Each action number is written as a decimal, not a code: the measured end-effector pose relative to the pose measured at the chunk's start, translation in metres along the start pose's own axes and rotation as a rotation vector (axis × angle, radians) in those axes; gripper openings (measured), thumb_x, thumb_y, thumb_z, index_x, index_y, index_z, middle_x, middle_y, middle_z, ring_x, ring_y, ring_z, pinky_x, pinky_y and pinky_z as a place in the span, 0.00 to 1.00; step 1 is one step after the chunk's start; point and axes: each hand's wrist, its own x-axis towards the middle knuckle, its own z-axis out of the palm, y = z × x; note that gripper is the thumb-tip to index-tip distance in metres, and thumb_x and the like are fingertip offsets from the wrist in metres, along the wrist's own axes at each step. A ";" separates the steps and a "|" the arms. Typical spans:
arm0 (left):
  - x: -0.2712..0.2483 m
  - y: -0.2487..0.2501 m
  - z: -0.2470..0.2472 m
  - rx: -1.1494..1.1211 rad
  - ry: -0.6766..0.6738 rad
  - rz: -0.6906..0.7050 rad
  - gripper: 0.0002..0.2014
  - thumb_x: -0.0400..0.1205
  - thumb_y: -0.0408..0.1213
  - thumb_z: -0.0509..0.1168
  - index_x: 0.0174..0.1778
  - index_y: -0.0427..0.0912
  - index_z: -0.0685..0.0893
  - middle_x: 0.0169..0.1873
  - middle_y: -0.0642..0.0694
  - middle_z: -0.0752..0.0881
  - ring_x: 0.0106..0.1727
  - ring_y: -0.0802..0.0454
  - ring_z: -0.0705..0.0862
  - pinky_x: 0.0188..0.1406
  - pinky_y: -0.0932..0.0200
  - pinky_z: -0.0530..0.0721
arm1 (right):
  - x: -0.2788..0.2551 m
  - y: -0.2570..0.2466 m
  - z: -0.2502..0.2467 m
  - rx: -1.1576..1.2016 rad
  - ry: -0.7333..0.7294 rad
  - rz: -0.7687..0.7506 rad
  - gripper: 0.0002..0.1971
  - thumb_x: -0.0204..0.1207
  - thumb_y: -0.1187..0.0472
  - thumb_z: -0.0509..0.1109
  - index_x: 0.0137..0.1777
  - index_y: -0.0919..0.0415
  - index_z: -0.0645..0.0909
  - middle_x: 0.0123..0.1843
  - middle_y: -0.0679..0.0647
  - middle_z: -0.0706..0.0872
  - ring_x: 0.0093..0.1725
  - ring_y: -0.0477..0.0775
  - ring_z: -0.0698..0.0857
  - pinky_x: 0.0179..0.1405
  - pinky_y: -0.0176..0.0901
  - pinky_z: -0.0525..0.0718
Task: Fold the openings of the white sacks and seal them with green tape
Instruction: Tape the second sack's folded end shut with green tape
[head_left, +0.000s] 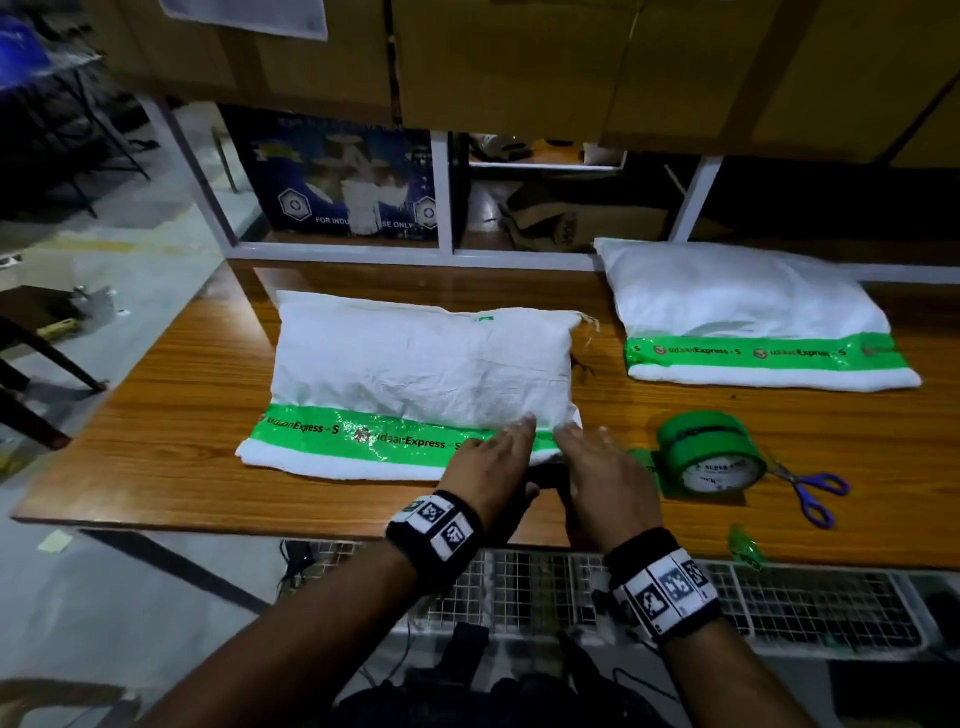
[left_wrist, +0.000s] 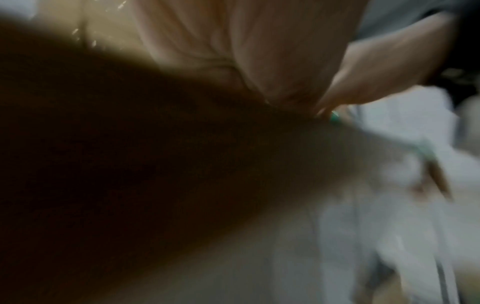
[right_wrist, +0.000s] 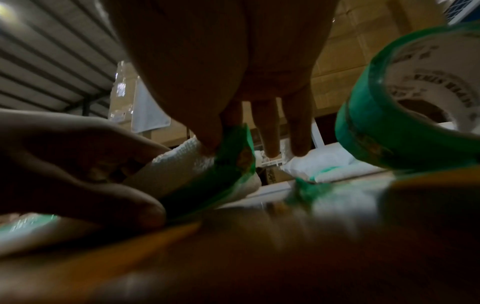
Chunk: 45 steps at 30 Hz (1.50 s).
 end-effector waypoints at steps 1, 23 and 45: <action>0.005 0.004 -0.006 0.025 0.021 -0.049 0.43 0.82 0.49 0.64 0.87 0.41 0.47 0.76 0.41 0.76 0.70 0.41 0.81 0.60 0.47 0.79 | 0.004 -0.002 -0.006 0.062 0.077 -0.011 0.24 0.78 0.66 0.69 0.74 0.51 0.79 0.77 0.50 0.80 0.73 0.62 0.81 0.57 0.58 0.88; -0.058 -0.128 -0.208 -1.487 1.269 -0.246 0.06 0.88 0.34 0.63 0.45 0.40 0.79 0.28 0.53 0.83 0.26 0.62 0.81 0.27 0.64 0.79 | 0.067 -0.126 -0.037 0.173 0.407 -0.086 0.54 0.63 0.65 0.75 0.89 0.50 0.52 0.88 0.60 0.61 0.85 0.69 0.63 0.77 0.74 0.66; -0.213 -0.219 0.018 -0.150 0.237 -0.457 0.37 0.86 0.60 0.48 0.88 0.43 0.55 0.86 0.47 0.58 0.86 0.51 0.56 0.84 0.47 0.58 | 0.044 -0.263 0.073 0.129 -0.248 -0.493 0.34 0.79 0.55 0.59 0.86 0.61 0.61 0.86 0.58 0.65 0.85 0.58 0.64 0.83 0.64 0.62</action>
